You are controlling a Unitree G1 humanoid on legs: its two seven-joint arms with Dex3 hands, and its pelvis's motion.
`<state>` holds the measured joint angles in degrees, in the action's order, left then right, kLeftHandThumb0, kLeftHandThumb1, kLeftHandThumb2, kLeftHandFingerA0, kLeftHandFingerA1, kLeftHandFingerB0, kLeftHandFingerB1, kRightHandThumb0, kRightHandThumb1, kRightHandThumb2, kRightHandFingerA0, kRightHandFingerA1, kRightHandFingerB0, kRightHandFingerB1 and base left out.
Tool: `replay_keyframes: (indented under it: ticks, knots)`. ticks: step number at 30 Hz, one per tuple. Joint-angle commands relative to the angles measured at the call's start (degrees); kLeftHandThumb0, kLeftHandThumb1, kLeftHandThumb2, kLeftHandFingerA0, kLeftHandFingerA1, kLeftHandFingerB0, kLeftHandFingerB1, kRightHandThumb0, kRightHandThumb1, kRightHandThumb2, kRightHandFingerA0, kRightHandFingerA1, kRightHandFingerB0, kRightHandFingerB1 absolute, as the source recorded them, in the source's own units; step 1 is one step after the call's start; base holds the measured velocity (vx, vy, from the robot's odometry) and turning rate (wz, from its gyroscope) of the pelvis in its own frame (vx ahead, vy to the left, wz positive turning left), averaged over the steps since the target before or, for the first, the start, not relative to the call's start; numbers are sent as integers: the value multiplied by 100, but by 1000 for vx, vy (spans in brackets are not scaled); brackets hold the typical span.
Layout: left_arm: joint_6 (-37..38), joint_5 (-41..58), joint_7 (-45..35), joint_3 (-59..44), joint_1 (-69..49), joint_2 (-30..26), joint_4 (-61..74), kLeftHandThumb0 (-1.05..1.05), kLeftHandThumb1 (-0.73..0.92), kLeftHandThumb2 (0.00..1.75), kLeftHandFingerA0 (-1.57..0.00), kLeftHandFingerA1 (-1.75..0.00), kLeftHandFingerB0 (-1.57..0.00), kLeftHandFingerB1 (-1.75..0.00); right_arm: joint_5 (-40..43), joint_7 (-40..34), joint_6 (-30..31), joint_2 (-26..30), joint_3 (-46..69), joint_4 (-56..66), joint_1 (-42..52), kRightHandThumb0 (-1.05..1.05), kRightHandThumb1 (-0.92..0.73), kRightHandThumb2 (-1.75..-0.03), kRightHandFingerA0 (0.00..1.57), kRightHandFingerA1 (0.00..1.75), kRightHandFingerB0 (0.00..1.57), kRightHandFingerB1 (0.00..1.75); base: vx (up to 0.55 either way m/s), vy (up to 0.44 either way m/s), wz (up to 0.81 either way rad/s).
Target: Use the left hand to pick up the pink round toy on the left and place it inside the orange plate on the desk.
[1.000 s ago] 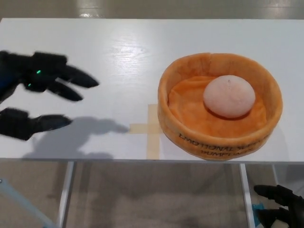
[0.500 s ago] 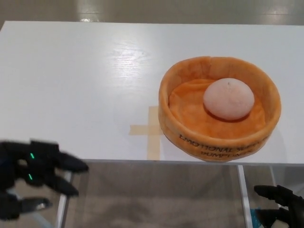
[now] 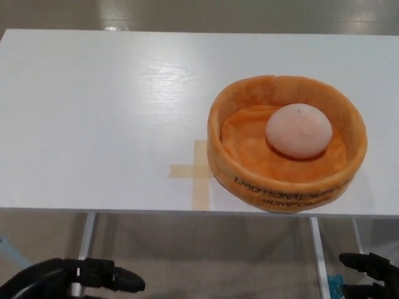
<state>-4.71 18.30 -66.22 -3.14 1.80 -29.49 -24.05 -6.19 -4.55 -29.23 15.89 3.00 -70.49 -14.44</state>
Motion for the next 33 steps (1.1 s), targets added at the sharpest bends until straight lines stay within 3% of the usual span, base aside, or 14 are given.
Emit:
replay_keyframes:
  ticks: [1, 10, 14, 15, 19, 21, 22, 26, 27, 28, 29, 30, 32, 33]
  knots:
    - [986, -729, 1301, 19, 307, 358, -963, -25, 64, 59, -61, -45, -54, -38, 3, -4, 26, 20, 32, -34, 119, -14, -64, -58, 68, 62, 61, 49, 0, 0, 0]
    - [2680, -2928, 4093, 1286, 949, 771, -2300, -25, 59, 58, -55, -44, -50, -37, -19, -26, 4, 16, 6, -16, 144, -14, -64, -58, 65, 60, 60, 48, 0, 0, 0]
    - [2472, -3134, 4509, 1560, 1176, 858, -2623, -35, 60, 59, -46, -39, -44, -34, -22, -26, -4, 14, -1, 6, 125, -13, -65, -58, 66, 60, 60, 48, 0, 0, 0]
    - [2308, -3374, 4831, 1802, 1328, 880, -2802, -44, 45, 79, -38, -51, -33, -46, -6, 3, -15, 13, 8, 11, 115, -13, -65, -58, 67, 61, 60, 49, 0, 0, 0]
    - [2159, -3822, 5484, 2290, 1540, 871, -3181, -52, 51, 81, -37, -48, -39, -47, 9, 55, -57, 27, 16, 15, 118, -14, -65, -58, 66, 62, 60, 49, 0, 0, 0]
    - [2156, -3879, 5664, 2404, 1576, 877, -3292, -52, 51, 81, -37, -48, -39, -47, 15, 75, -70, 34, 21, 8, 122, -14, -65, -58, 66, 62, 60, 49, 0, 0, 0]
    - [2123, -3887, 5809, 2443, 1571, 894, -3359, -43, 64, 60, -46, -36, -48, -35, 4, 60, -73, 37, 12, 10, 136, -15, -64, -58, 66, 61, 61, 49, 0, 0, 0]
    - [2080, -3869, 6100, 2533, 1575, 933, -3532, -44, 64, 60, -46, -37, -48, -35, 2, 57, -113, 34, 10, 16, 181, -13, -64, -58, 66, 62, 61, 50, 0, 0, 0]
    - [2042, -3803, 6275, 2493, 1563, 952, -3636, -56, 54, 85, -37, -49, -42, -49, -10, 44, -108, 29, 0, 16, 205, -14, -64, -58, 67, 62, 61, 50, 0, 0, 0]
    - [2042, -3803, 6275, 2493, 1563, 952, -3636, -56, 54, 85, -37, -49, -42, -49, -10, 44, -108, 29, 0, 16, 205, -14, -64, -58, 67, 62, 61, 50, 0, 0, 0]
    - [2021, -3733, 6354, 2442, 1564, 966, -3697, -46, 64, 59, -41, -34, -46, -34, -22, 25, -106, 27, -10, 18, 219, -14, -64, -58, 69, 64, 61, 49, 0, 0, 0]
    - [2036, -3528, 6448, 2278, 1564, 1013, -3826, -53, 50, 80, -38, -49, -41, -48, -37, 17, -104, 21, -24, 13, 237, -14, -64, -58, 69, 64, 60, 49, 0, 0, 0]
    - [2085, -3348, 6505, 2144, 1569, 1056, -3941, -53, 50, 80, -38, -49, -41, -48, -43, 25, -100, 15, -32, 5, 243, -14, -64, -58, 69, 64, 60, 49, 0, 0, 0]
    - [2098, -3184, 6482, 2026, 1581, 1091, -4035, -44, 62, 57, -41, -37, -48, -34, -42, 31, -77, 8, -36, 8, 248, -15, -65, -58, 69, 63, 60, 48, 0, 0, 0]
